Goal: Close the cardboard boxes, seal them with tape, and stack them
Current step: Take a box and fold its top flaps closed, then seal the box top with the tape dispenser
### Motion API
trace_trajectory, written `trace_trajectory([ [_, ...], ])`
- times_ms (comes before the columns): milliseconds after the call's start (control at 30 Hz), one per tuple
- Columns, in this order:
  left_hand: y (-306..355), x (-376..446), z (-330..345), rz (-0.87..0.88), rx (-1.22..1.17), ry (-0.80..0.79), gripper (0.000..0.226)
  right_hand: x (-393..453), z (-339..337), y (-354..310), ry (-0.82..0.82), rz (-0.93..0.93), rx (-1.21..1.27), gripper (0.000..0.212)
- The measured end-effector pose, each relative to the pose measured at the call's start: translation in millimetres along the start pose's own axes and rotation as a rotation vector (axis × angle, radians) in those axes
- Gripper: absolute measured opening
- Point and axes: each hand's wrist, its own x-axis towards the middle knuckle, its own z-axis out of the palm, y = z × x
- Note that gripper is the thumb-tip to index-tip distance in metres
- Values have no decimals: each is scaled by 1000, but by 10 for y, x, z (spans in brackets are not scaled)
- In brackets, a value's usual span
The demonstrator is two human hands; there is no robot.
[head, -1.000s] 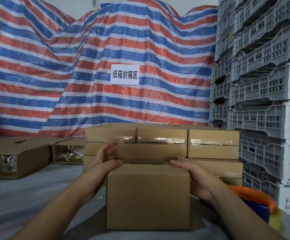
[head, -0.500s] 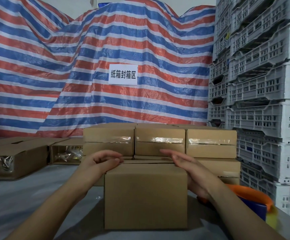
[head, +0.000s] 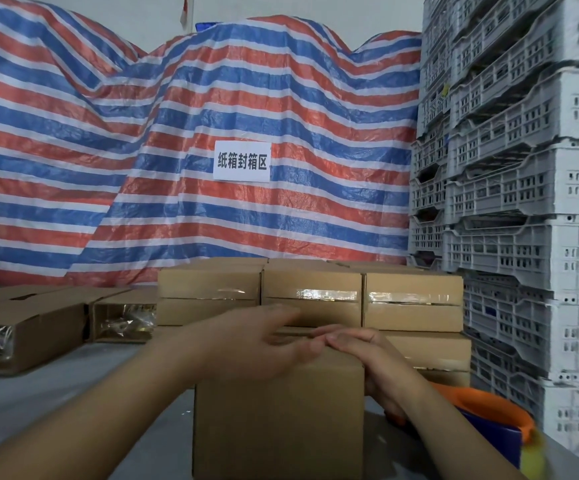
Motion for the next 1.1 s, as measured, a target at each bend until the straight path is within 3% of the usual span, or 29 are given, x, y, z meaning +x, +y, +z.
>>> trace_trajectory([
  [33,29,49,48,-9,80,-53,89,-1,-1,0,-2,1,2,27],
  [100,56,101,139,-57,175,-131,99,0,-2,5,-4,0,14,26],
  [367,102,75,169,-71,152,-150,83,-25,-17,-137,6,110,-106,26],
  [433,128,71,157,-103,183,-167,84,-72,-76,-284,10,150,-356,30],
  [567,109,53,155,-127,173,-186,85,-262,-371,-412,114,186,-1238,36],
  [633,83,50,174,-121,170,-168,89,-410,-478,-327,214,213,-1457,46],
  [900,60,54,201,-94,168,-159,93,-746,-597,36,448,308,-1499,70],
  [1100,80,43,196,-112,150,-171,95,-800,-565,121,475,263,-1544,78],
])
